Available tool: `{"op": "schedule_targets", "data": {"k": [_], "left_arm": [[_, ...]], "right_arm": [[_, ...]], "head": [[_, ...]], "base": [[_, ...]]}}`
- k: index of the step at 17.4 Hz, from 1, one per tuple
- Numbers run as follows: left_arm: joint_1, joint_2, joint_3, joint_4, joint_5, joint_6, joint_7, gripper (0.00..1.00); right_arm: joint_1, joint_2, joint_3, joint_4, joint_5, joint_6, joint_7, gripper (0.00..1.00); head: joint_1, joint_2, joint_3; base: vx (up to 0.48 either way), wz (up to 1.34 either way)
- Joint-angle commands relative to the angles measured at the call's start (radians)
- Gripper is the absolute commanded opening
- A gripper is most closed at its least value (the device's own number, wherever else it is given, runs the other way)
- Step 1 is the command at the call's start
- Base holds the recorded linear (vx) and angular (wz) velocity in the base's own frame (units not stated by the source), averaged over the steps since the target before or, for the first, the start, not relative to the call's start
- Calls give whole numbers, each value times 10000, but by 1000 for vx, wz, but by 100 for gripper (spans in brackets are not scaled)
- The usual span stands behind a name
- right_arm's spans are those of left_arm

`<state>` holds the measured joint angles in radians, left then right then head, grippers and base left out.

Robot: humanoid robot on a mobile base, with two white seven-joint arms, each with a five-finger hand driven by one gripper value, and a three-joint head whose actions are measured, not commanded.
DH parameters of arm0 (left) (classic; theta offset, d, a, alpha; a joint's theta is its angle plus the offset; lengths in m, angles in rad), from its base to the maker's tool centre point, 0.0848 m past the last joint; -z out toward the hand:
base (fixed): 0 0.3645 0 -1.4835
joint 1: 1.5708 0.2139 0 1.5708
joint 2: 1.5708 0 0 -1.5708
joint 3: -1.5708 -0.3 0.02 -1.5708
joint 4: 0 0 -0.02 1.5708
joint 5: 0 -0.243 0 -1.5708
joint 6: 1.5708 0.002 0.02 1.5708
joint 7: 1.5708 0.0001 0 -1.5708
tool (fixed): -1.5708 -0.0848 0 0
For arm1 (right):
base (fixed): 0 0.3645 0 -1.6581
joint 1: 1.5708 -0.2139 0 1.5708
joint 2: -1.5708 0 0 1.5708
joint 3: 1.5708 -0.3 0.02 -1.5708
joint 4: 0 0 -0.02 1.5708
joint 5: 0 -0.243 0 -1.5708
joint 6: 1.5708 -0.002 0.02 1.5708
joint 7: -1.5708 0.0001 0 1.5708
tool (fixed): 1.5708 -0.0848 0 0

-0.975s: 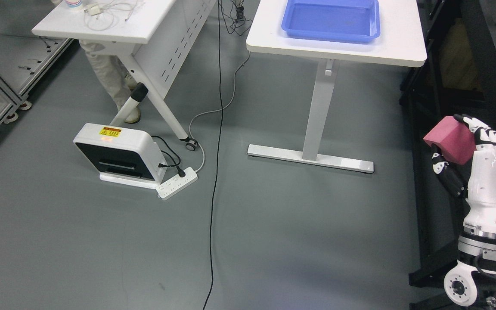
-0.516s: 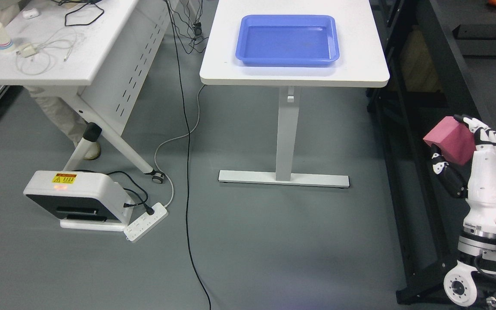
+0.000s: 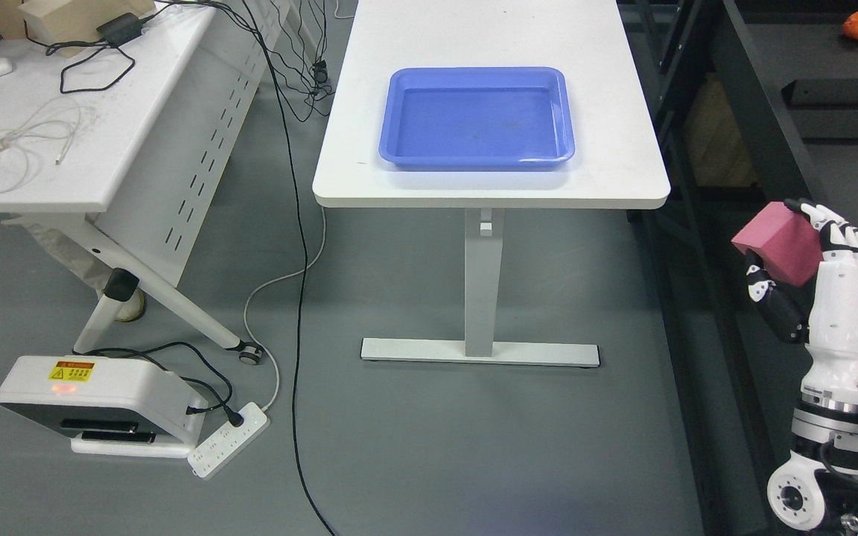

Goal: Pick pink block from left shelf to tray
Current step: 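Lower the pink block over the blue tray with the right hand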

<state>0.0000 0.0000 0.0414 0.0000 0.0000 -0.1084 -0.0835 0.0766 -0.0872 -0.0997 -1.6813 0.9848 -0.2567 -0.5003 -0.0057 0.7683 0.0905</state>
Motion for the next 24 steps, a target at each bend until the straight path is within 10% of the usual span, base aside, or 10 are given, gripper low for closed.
{"op": "schedule_targets", "data": {"k": [1,24], "left_arm": [[-230,175,0,-175,-15,-5,-8,100],[-230,175,0,-175,-15,-5,-8,100]], "right_arm": [[1,13,0,0,0,6,2,3],[261,13,781,292,107,-1068,1535,5]], "head": [[0,0,0],[0,0,0]], "base": [[252,79],[205,154]]}}
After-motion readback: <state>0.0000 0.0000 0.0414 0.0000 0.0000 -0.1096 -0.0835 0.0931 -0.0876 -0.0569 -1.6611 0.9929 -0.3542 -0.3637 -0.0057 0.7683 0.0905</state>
